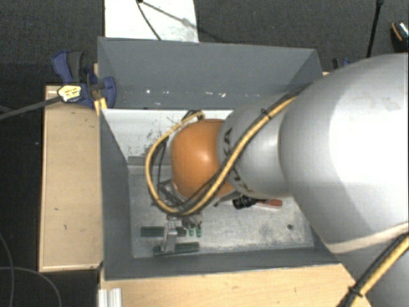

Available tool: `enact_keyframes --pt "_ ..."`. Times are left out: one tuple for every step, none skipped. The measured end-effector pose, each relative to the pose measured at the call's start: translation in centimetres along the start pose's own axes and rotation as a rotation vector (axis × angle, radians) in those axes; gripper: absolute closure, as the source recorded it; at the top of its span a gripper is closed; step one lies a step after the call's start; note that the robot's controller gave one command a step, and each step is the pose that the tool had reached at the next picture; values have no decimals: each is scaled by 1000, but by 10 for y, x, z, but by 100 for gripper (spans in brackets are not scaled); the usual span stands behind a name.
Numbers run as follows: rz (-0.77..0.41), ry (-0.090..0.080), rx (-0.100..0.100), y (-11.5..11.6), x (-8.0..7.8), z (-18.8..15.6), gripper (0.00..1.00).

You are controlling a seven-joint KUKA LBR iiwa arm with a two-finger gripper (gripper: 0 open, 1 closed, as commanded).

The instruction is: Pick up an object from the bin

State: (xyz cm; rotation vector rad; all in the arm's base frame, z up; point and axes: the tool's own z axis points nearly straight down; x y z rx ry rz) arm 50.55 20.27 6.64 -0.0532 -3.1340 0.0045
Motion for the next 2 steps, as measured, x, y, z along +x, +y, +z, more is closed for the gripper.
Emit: enact_keyframes --pt "4 -8 -4 2 -3 -4 100" --pt "-24 -17 -7 -7 -3 -166 100"
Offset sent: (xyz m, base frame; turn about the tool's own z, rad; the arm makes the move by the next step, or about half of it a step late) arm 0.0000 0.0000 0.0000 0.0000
